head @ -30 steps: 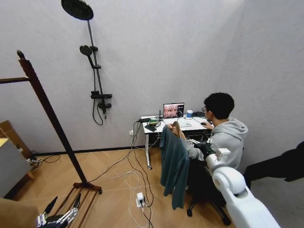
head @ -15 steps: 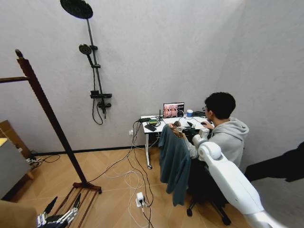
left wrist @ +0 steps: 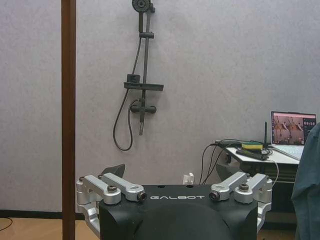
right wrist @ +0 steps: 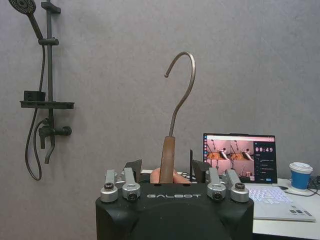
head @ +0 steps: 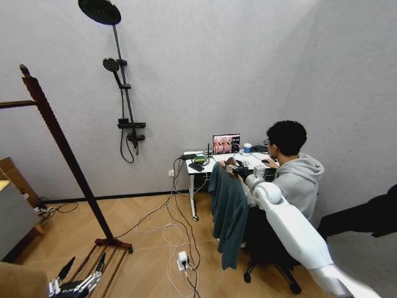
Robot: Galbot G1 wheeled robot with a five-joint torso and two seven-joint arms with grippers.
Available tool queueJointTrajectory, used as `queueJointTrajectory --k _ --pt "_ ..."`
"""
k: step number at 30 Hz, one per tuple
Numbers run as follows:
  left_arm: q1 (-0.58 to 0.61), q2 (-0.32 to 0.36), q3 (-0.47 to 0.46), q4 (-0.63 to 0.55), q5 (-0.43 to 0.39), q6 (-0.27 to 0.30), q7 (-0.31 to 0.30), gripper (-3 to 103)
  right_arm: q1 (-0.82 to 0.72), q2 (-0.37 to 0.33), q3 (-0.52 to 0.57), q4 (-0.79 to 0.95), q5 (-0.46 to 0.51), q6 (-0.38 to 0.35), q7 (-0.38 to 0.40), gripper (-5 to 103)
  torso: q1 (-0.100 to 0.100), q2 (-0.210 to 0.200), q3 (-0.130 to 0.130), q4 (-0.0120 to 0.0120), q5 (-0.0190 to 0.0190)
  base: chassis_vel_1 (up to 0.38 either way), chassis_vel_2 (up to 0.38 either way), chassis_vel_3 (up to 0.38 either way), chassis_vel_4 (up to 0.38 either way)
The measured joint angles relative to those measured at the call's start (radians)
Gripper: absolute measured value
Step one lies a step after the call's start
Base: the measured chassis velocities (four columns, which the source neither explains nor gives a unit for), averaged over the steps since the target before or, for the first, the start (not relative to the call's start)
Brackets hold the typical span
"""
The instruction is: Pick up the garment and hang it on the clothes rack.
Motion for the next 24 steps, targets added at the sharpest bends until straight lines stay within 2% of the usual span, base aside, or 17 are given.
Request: queueJointTrajectory --k 1,2,3,5,6,8,9,10,11,12,14,19,24 --pt "0.000 0.000 0.000 0.000 0.000 0.000 0.000 100 0.000 0.000 0.000 0.000 0.000 0.000 0.000 61 0.000 0.000 0.000 0.0000 0.0000 0.000 0.000 0.000 0.000" --pt "0.000 0.000 0.000 0.000 0.000 0.000 0.000 100 -0.008 -0.005 0.001 0.013 0.014 -0.005 0.002 56 0.000 0.000 0.000 -0.0001 0.0000 0.000 0.000 0.000 0.000" --pt "0.000 0.000 0.000 0.000 0.000 0.000 0.000 100 -0.014 -0.007 0.003 0.020 0.016 -0.006 0.004 44 0.000 0.000 0.000 0.0000 0.0000 0.000 0.000 0.000 0.000" --pt "0.000 0.000 0.000 0.000 0.000 0.000 0.000 100 -0.017 -0.009 0.005 0.024 0.014 -0.006 0.004 44 0.000 0.000 0.000 0.0000 0.0000 0.000 0.000 0.000 0.000" --pt "0.000 0.000 0.000 0.000 0.000 0.000 0.000 100 -0.024 -0.012 0.008 0.033 0.014 -0.006 0.005 34 0.000 0.000 0.000 0.0000 0.0001 0.000 0.000 0.000 0.000" --pt "0.000 0.000 0.000 0.000 0.000 0.000 0.000 100 -0.028 -0.014 0.010 0.042 0.018 -0.008 0.007 34 0.000 0.000 0.000 0.0000 0.0000 0.000 0.000 0.000 0.000" --pt "0.000 0.000 0.000 0.000 0.000 0.000 0.000 100 -0.033 -0.017 0.013 0.049 0.025 -0.011 0.008 28 0.000 0.000 0.000 0.0000 0.0000 0.000 0.000 0.000 0.000" --pt "0.000 0.000 0.000 0.000 0.000 0.000 0.000 100 -0.033 -0.017 0.013 0.049 0.025 -0.011 0.008 28 0.000 0.000 0.000 0.0000 0.0000 0.000 0.000 0.000 0.000" --pt "0.000 0.000 0.000 0.000 0.000 0.000 0.000 100 -0.038 -0.020 0.014 0.057 0.031 -0.014 0.011 18 0.000 0.000 0.000 -0.0001 0.0001 0.000 0.000 0.000 0.000" --pt "0.000 0.000 0.000 0.000 0.000 0.000 0.000 100 -0.041 -0.022 0.015 0.063 0.037 -0.018 0.014 18 0.000 0.000 0.000 -0.0002 0.0001 0.000 0.000 0.000 0.000" --pt "0.000 0.000 0.000 0.000 0.000 0.000 0.000 100 -0.047 -0.024 0.017 0.075 0.046 -0.022 0.017 9 0.000 0.000 0.000 -0.0001 0.0001 0.000 0.000 0.000 0.000" --pt "0.000 0.000 0.000 0.000 0.000 0.000 0.000 100 -0.056 -0.024 0.022 0.096 0.048 -0.023 0.026 9 0.000 0.000 0.000 0.0000 0.0001 0.000 0.000 0.000 0.000" --pt "0.000 0.000 0.000 0.000 0.000 0.000 0.000 100 -0.097 -0.028 0.039 0.197 0.072 -0.045 0.054 9 0.000 0.000 0.000 0.0000 0.0000 0.000 0.000 0.000 0.000"
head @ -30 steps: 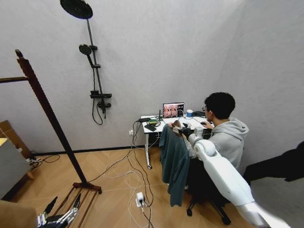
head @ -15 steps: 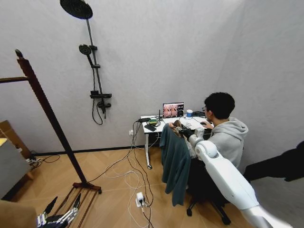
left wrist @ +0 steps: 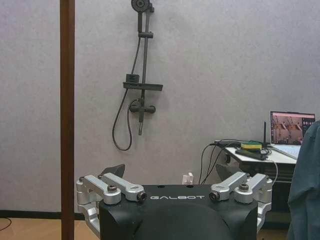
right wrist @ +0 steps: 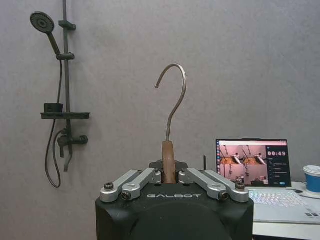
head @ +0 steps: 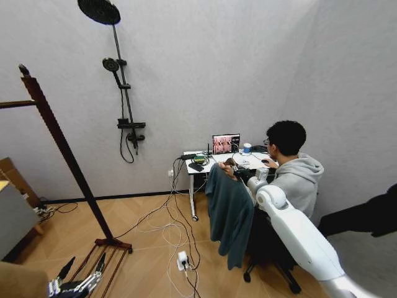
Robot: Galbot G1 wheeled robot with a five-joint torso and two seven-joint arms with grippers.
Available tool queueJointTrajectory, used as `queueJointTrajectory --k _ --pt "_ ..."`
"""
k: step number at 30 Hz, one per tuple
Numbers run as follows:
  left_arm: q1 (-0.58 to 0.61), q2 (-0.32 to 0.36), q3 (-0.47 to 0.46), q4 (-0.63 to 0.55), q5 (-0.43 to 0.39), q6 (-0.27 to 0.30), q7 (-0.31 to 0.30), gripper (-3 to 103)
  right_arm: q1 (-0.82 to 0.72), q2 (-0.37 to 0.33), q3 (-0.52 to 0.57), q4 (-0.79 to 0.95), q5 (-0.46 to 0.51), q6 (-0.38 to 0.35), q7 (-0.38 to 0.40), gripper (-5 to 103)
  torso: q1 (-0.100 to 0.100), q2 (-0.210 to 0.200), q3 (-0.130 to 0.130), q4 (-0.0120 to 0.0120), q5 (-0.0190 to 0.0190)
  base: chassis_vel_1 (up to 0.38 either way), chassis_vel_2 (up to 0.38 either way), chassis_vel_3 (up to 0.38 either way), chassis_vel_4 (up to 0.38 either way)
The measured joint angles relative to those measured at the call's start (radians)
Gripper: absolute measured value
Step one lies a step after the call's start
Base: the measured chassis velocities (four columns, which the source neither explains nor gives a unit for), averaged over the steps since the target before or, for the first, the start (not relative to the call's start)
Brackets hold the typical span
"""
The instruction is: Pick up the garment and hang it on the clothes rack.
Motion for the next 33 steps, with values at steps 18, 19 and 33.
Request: queueJointTrajectory --k 18,19,33 --pt "0.000 0.000 0.000 0.000 0.000 0.000 0.000 100 -0.074 -0.015 0.031 0.193 0.024 -0.022 0.027 9 0.000 0.000 0.000 0.0001 0.0000 0.028 0.032 0.030 0.027" --pt "0.000 0.000 0.000 0.000 0.000 0.000 0.000 100 -0.074 -0.015 0.031 0.193 0.024 -0.022 0.027 9 0.000 0.000 0.000 0.0001 0.0000 0.084 0.082 0.077 0.065" --pt "0.000 0.000 0.000 0.000 0.000 0.000 0.000 100 -0.086 -0.012 0.035 0.210 0.013 -0.001 0.035 9 0.000 0.000 0.000 0.0002 -0.0001 0.107 0.112 0.115 0.096"
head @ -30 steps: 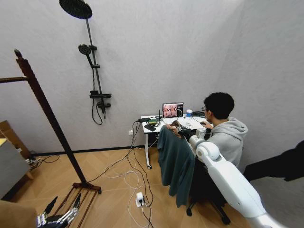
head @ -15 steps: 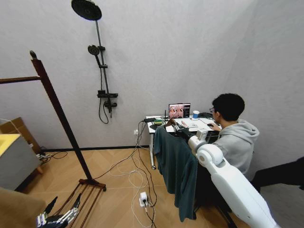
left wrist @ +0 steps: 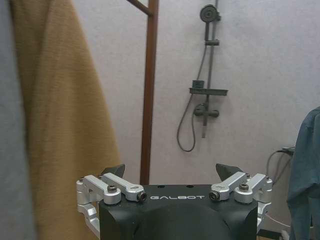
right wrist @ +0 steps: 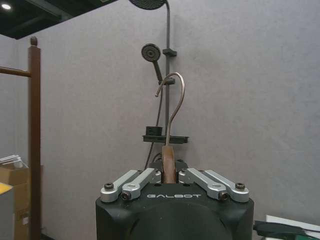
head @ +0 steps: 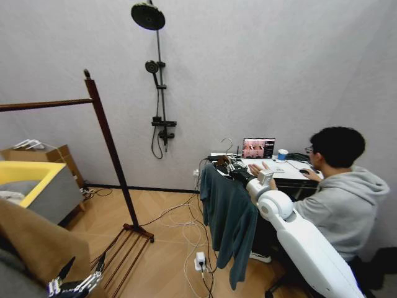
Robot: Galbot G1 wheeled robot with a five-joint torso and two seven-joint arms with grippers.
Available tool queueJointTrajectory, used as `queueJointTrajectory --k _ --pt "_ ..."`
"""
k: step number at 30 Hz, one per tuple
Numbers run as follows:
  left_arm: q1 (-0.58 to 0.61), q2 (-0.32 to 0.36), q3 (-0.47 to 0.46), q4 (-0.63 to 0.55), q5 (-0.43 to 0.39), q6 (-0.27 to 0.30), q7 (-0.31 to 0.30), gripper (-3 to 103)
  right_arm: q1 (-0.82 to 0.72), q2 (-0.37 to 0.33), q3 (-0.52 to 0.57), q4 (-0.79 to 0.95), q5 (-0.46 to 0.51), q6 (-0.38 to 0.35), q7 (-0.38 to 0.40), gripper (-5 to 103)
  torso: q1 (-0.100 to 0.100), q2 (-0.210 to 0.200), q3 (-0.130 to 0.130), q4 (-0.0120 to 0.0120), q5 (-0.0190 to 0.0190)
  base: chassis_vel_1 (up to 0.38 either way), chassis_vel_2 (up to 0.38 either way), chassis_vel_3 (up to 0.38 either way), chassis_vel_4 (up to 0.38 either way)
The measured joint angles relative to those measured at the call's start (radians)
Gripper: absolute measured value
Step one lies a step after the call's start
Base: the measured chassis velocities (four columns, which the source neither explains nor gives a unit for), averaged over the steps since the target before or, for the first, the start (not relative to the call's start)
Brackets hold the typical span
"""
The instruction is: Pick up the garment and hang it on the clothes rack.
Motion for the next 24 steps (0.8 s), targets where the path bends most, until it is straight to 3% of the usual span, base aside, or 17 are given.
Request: queueJointTrajectory --k 24 --pt "0.000 0.000 0.000 0.000 0.000 0.000 0.000 100 -0.023 -0.006 0.021 0.026 -0.025 0.000 0.011 9 0.000 0.000 0.000 0.0001 0.0003 0.131 0.125 0.127 0.126"
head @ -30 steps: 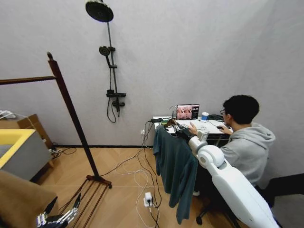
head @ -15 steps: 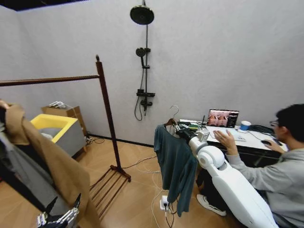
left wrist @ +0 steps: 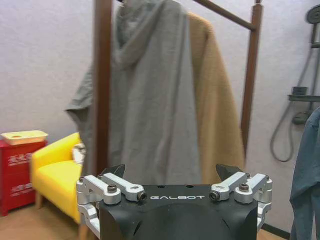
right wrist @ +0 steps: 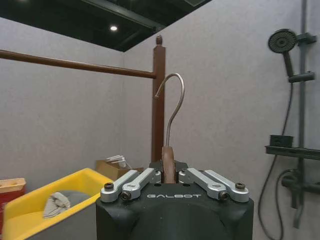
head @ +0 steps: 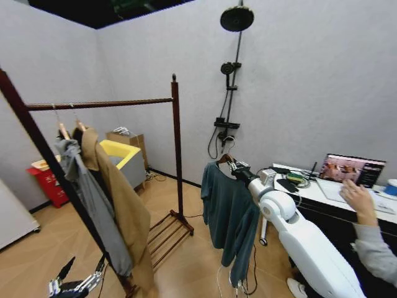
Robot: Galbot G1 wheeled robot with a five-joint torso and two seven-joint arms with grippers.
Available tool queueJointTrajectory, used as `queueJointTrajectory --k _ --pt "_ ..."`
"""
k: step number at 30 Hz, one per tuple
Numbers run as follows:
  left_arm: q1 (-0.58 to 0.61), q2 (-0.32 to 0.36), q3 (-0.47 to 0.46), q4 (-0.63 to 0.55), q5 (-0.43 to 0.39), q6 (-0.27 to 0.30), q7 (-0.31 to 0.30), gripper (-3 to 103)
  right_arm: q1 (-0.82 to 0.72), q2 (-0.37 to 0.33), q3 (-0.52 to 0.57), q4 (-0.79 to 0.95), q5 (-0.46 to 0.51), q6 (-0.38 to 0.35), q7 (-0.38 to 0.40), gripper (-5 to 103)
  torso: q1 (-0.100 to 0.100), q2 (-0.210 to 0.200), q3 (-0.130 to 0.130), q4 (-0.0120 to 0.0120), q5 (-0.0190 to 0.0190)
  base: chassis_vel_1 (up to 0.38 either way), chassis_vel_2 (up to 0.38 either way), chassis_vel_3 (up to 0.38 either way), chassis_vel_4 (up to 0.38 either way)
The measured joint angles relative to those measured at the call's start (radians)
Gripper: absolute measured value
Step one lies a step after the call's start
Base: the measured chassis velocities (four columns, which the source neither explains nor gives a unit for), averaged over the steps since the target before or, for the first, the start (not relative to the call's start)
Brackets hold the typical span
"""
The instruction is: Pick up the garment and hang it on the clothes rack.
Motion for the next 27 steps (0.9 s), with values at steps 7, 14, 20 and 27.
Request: queueJointTrajectory --k 7,14,20,27 --pt "0.000 0.000 0.000 0.000 0.000 0.000 0.000 100 -0.020 0.002 0.008 0.002 -0.020 0.026 -0.014 9 0.000 0.000 0.000 0.0002 -0.0001 0.126 0.132 0.129 0.112" --pt "0.000 0.000 0.000 0.000 0.000 0.000 0.000 100 -0.043 0.008 0.015 0.013 -0.037 0.042 -0.025 9 0.000 0.000 0.000 -0.0004 -0.0002 0.027 0.044 0.045 0.038" --pt "0.000 0.000 0.000 0.000 0.000 0.000 0.000 100 -0.066 0.018 0.006 0.025 -0.083 0.056 -0.042 9 0.000 0.000 0.000 -0.0003 -0.0002 -0.085 0.076 0.086 -0.095" --pt "0.000 0.000 0.000 0.000 0.000 0.000 0.000 100 -0.106 0.027 -0.003 0.083 -0.098 0.049 -0.046 9 0.000 0.000 0.000 -0.0003 -0.0004 -0.175 0.176 0.181 -0.183"
